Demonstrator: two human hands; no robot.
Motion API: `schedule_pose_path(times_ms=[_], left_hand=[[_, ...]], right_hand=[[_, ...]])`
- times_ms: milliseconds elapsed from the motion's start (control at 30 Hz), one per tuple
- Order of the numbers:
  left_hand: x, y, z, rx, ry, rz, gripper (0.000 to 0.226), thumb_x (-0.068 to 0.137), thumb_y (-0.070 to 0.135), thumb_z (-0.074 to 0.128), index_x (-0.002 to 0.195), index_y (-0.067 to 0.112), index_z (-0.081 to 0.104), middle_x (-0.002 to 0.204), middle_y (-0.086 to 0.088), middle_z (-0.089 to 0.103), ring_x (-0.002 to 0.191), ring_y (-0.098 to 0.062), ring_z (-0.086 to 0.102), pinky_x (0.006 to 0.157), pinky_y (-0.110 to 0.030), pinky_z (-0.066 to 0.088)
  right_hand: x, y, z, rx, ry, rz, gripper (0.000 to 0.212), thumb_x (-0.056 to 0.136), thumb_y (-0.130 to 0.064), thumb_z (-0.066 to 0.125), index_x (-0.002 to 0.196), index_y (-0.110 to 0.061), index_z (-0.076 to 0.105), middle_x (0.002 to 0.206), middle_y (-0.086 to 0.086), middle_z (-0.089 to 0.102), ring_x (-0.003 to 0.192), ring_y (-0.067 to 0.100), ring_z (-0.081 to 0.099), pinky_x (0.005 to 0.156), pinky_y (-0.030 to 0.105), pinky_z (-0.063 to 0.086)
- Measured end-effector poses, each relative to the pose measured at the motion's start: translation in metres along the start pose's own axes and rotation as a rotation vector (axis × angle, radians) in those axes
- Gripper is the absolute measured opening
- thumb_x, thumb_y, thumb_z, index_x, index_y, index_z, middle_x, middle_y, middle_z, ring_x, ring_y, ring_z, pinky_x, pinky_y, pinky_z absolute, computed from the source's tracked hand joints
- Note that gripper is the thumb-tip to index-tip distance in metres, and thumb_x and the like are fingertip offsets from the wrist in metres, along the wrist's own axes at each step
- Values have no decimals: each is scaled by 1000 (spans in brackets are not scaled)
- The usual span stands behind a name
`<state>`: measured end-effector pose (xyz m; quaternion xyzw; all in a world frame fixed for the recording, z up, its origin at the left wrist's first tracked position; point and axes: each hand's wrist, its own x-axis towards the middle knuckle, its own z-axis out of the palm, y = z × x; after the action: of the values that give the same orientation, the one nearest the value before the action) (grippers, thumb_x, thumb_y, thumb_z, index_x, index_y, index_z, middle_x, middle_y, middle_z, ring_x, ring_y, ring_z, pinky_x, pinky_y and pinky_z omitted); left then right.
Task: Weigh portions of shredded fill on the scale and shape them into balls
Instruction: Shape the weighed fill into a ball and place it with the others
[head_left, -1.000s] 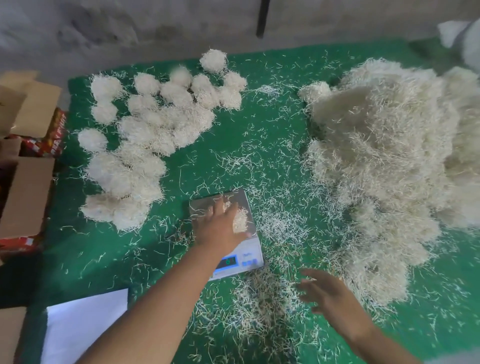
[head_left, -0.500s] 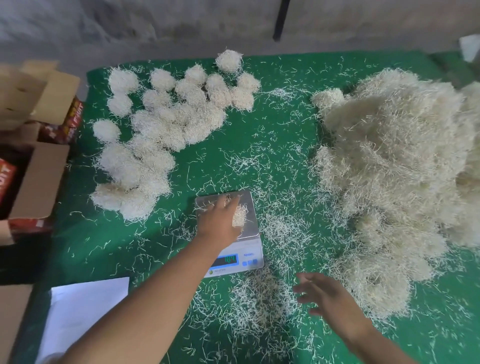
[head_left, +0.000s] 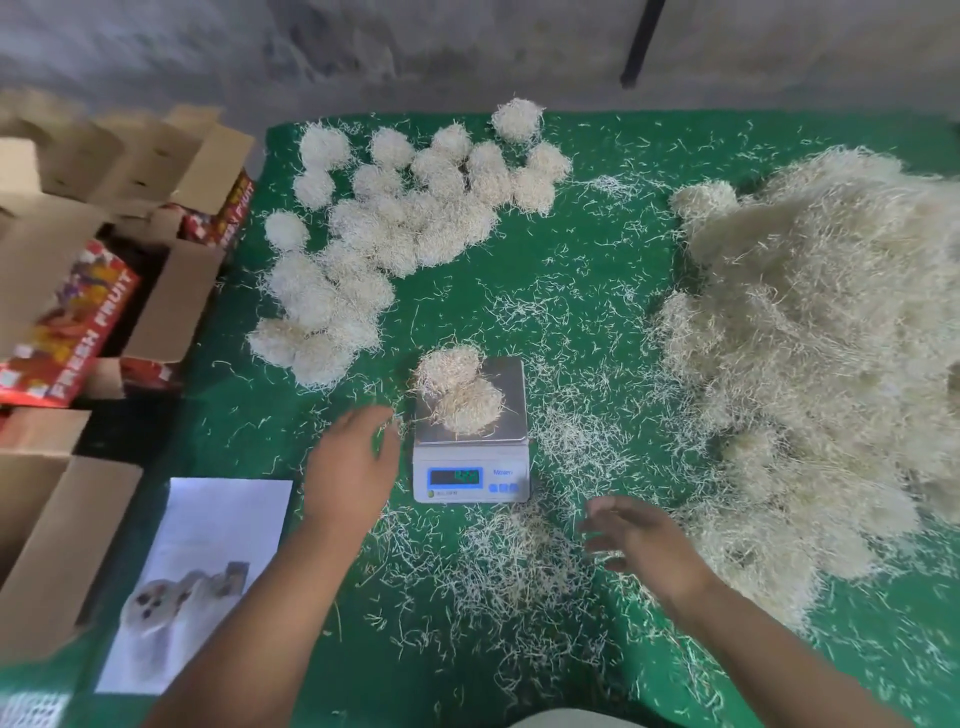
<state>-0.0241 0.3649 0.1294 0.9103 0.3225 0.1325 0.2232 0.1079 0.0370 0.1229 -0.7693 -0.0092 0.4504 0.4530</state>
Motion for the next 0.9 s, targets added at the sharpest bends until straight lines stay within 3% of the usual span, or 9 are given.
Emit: schedule_pose_path(times_ms=[200,367,533,667,767,900], left_hand=[[-16,-5,-12,36,16,-58,19,101,22,61,115,16,72,105,-1,73,88,-22,68,74,-38,56],[-3,8,-11,50,16,-27,19,102,24,61,115,14,71,103,-3,74,92,-26,70,77,-41,58],[22,18,6,44,2,9,34,101,38,61,126,15,65,119,-5,69,104,-27,67,86,-42,57],[51,23,27,-5,-22,44,51,99,51,59,138,18,53,137,-2,55,124,-21,55,98,-43,52],[82,24,40,-30,-49,18,62,100,59,54,145,18,45,148,-1,45,136,-20,45,103,-44,47],[126,21,56,-60,-169,-58,72,100,67,44,153,19,40,155,-6,45,142,-26,45,112,-53,45]], right_hand=[[-2,-7,-6,5,-18,-34,18,105,-33,63,121,-27,70,107,-13,80,95,8,77,90,35,61],[-14,1,-11,-28,15,-44,18,107,-32,59,117,-24,72,102,-12,80,91,6,77,80,28,61],[-24,21,-22,39,67,3,16,106,-30,60,117,-24,71,104,-12,81,94,9,77,79,27,59],[-27,38,-28,61,111,57,15,105,-28,63,117,-26,71,105,-12,81,92,7,77,80,30,59],[-27,46,-27,83,144,82,17,104,-27,64,120,-28,69,102,-14,80,90,7,77,82,35,59],[-27,54,-23,85,168,118,20,103,-31,65,121,-25,70,104,-12,81,94,10,78,82,35,60]])
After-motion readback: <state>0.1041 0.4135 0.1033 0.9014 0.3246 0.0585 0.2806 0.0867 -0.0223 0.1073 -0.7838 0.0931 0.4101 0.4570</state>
